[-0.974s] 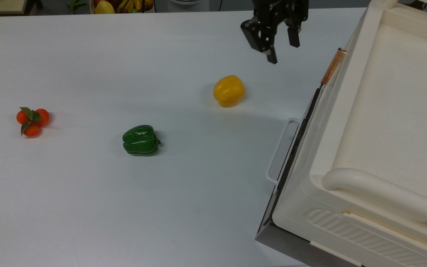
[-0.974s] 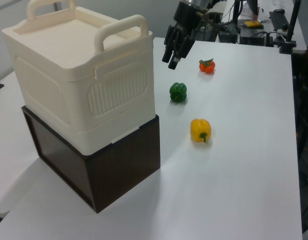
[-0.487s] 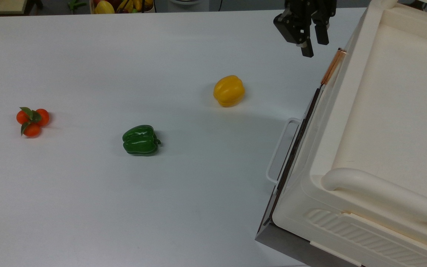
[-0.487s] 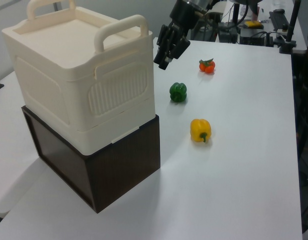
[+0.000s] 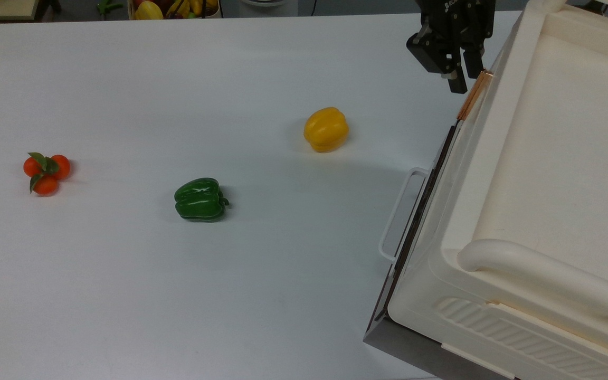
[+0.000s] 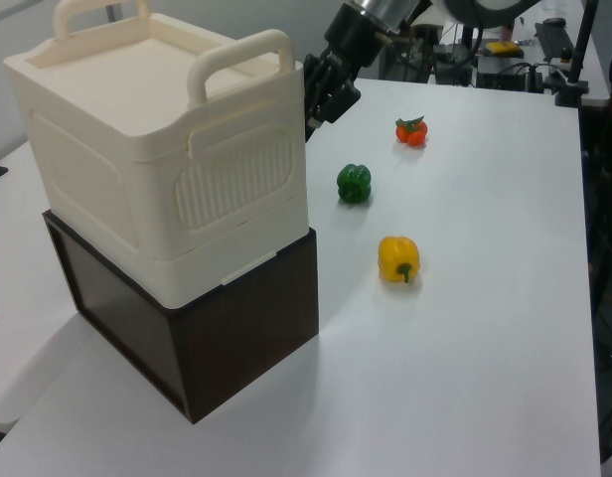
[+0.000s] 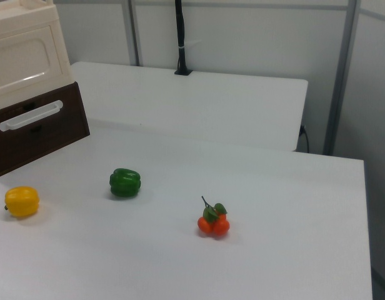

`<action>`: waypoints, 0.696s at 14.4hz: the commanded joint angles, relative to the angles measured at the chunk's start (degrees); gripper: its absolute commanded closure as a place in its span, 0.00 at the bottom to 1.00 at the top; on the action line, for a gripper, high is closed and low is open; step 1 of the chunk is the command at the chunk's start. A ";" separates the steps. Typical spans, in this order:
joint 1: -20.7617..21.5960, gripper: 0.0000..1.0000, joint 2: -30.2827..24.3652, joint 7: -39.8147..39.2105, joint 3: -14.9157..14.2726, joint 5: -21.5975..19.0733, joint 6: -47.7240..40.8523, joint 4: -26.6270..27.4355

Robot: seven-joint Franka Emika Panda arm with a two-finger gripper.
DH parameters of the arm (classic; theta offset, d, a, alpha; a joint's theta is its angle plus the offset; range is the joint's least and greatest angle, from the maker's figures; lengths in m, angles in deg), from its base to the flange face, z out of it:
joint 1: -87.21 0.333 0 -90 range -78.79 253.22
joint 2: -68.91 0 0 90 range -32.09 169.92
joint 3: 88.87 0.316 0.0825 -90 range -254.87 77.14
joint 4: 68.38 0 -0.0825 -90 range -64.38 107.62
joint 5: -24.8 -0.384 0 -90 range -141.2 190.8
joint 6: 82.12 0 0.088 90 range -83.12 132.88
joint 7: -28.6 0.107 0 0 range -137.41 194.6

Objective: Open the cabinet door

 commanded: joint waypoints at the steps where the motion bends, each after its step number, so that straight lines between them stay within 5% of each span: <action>1: 0.36 0.74 1.12 -1.95 0.11 -0.55 3.61 -0.09; 6: 0.36 0.99 1.56 -3.70 0.72 -0.55 3.70 -0.01; 10: 0.18 1.00 0.86 -3.79 0.72 -0.72 3.18 0.43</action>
